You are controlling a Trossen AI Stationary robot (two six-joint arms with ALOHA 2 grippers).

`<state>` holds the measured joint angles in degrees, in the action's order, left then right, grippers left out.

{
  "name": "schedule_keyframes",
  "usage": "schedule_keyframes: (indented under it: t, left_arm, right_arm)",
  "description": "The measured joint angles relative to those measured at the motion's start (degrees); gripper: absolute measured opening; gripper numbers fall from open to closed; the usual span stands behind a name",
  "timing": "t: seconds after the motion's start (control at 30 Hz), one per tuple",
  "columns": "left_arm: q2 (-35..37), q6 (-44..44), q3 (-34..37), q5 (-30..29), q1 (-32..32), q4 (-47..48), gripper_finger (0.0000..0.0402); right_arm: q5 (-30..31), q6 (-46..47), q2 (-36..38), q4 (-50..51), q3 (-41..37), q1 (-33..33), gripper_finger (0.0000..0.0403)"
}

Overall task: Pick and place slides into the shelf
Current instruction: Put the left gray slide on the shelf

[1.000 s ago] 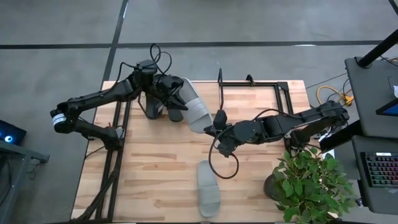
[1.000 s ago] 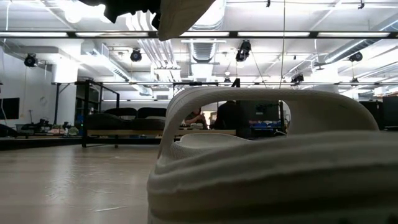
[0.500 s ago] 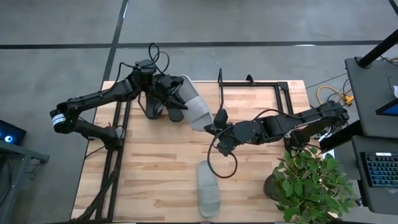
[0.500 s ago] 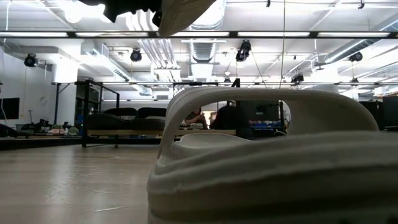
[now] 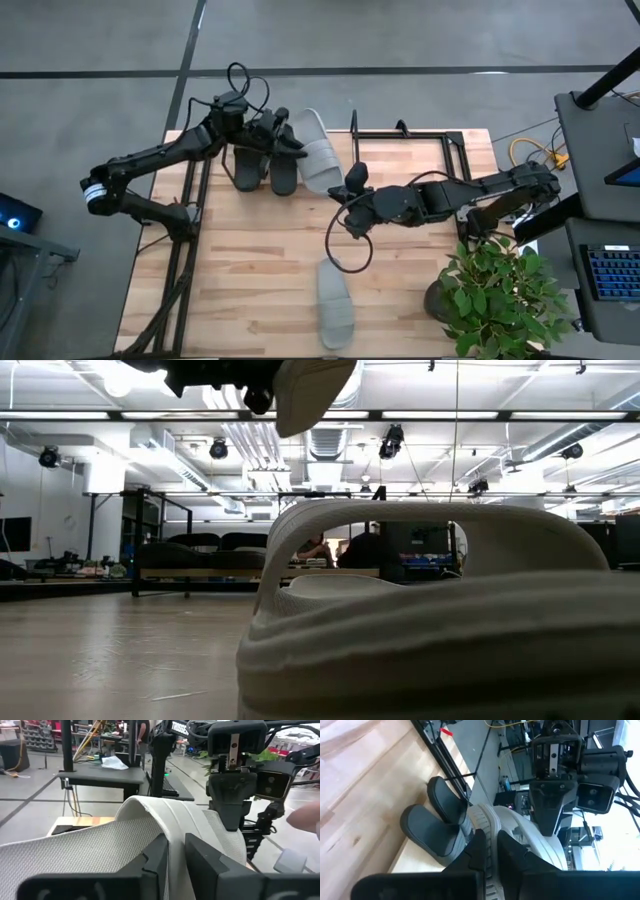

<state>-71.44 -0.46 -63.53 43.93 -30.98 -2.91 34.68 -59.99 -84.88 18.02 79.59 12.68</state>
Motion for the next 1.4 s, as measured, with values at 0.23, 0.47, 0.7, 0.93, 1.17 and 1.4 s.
schedule_keyframes:
  t: [0.23,0.47,0.7,0.93,1.17,1.4]
  left_arm:
    - [0.00,2.51,0.05,-1.16,-0.05,-2.64,0.0123]
    - [0.18,2.58,-0.11,-1.25,-0.05,-3.08,0.0194]
    - [1.89,2.47,-0.20,-1.46,-0.07,-3.25,0.0210]
    - [8.73,2.28,0.02,-1.13,-0.05,-3.61,0.0211]
    - [18.69,0.72,0.85,-1.19,-0.01,-0.85,0.0211]
    - [27.17,-2.22,8.68,-1.31,0.28,-0.50,0.0211]
  right_arm:
    - [0.07,0.40,0.00,-0.29,0.00,-0.78,0.0014]
    - [0.93,1.53,0.00,-0.22,0.00,-0.78,0.0014]
    - [2.89,3.87,0.07,-0.22,0.00,-0.74,0.0012]
    - [5.88,8.14,0.09,0.33,0.00,-0.80,0.0012]
    - [5.95,12.46,0.05,-0.85,0.00,-1.74,0.0012]
    - [1.37,17.99,-0.08,-3.30,-0.80,-3.99,0.0012]
